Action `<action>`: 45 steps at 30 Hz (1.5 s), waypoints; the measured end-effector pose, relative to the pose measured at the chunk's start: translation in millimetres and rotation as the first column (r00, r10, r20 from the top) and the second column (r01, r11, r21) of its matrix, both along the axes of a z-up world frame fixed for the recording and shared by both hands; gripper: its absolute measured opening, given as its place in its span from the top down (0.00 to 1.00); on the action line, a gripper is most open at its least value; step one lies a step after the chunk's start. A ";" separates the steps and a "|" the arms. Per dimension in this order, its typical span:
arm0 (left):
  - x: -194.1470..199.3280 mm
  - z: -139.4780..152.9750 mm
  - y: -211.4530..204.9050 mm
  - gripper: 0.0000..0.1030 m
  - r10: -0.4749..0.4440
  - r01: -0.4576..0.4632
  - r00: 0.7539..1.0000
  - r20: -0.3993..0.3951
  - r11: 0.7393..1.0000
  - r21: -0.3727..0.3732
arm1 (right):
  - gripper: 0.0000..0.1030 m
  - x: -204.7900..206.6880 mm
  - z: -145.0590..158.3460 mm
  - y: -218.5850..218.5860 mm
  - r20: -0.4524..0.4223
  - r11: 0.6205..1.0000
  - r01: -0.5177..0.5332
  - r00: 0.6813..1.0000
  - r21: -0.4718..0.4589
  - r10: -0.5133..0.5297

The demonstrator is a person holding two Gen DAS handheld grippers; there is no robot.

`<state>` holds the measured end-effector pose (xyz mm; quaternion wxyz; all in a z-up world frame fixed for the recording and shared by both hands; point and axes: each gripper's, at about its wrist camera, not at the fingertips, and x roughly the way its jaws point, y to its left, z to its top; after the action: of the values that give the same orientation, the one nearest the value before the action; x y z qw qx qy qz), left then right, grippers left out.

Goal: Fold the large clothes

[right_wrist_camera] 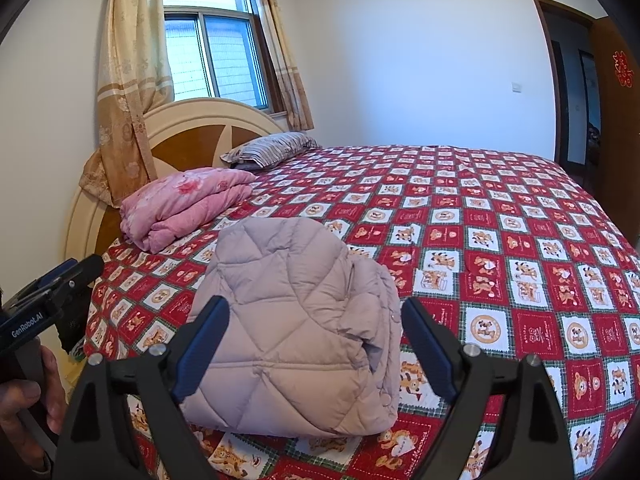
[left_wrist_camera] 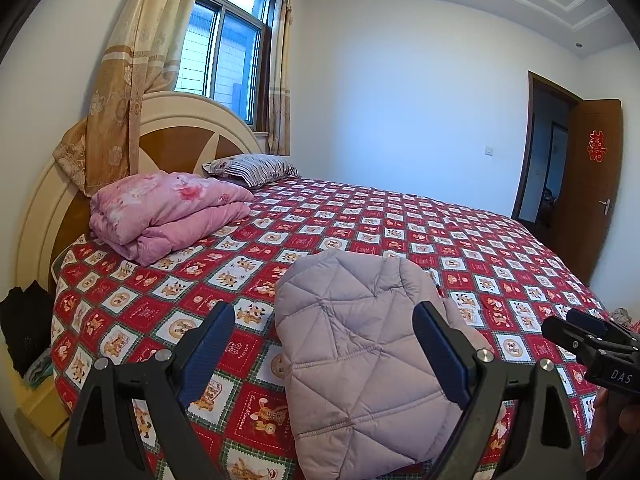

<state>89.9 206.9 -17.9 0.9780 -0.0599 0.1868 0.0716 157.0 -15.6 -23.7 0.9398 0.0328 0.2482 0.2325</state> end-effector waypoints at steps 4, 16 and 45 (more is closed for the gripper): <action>0.4 -1.4 -0.1 0.12 0.000 0.000 1.000 -0.001 1.000 0.000 | 0.12 0.0 -0.4 -0.6 0.000 1.000 0.000 1.000 0.000 0.000; -0.1 -2.9 0.4 0.12 -0.002 0.002 1.000 -0.006 1.000 0.002 | 0.12 -0.1 -0.5 0.3 0.000 1.000 0.000 1.000 0.000 0.000; 10.2 -10.2 -0.5 0.12 -0.014 0.015 0.998 -0.053 1.000 0.010 | 0.09 -3.4 -5.1 3.5 -0.003 1.000 0.002 1.000 -0.008 -0.002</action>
<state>100.0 206.4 -28.1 0.9735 -0.0515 0.2126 0.0670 153.7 -12.0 -28.8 0.9397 0.0298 0.2505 0.2308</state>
